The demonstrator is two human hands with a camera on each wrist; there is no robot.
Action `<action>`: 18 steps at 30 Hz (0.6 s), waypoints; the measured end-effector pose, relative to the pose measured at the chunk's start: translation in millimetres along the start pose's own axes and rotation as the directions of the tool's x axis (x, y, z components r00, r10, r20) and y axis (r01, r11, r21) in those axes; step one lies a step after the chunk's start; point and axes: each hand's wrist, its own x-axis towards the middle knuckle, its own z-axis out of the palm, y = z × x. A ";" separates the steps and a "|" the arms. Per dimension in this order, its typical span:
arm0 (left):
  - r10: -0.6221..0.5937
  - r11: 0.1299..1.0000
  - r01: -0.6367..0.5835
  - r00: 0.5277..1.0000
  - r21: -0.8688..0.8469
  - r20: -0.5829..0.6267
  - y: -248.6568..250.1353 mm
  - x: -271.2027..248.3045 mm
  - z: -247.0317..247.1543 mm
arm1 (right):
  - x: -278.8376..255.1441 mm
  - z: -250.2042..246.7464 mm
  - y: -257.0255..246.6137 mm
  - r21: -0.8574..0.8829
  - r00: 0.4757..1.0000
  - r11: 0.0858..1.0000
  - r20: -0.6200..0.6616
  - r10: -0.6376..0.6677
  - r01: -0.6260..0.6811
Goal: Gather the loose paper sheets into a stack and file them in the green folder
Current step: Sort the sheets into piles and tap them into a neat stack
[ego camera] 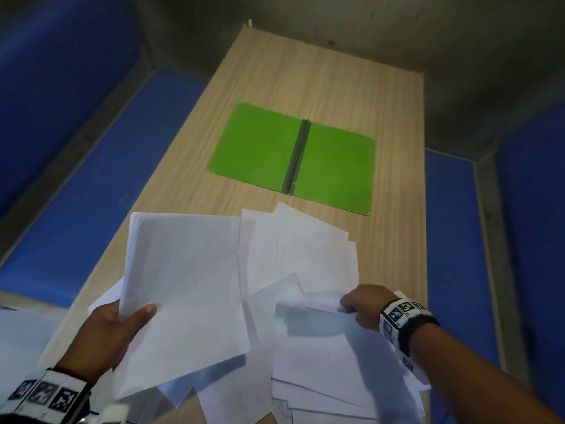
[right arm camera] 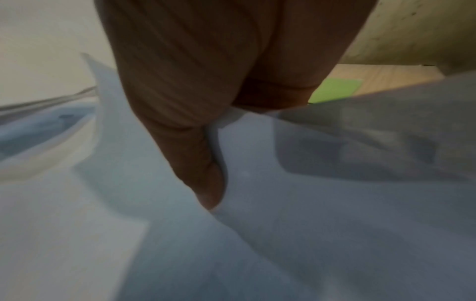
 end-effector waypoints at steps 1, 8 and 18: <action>-0.008 1.000 0.008 1.000 0.008 0.013 1.0 -0.4 3.3 | -5.8 1.8 3.2 0.033 0.999 0.999 -0.027 0.021 -0.020; 0.041 0.998 -0.045 0.996 0.054 0.078 -0.7 8.2 35.9 | -80.1 -18.6 38.8 0.311 0.938 0.944 -0.282 0.202 -0.109; 0.054 0.999 -0.053 0.995 -0.003 0.081 -4.4 17.5 46.6 | -208.9 -61.1 56.0 0.886 0.638 0.416 -0.442 0.630 0.203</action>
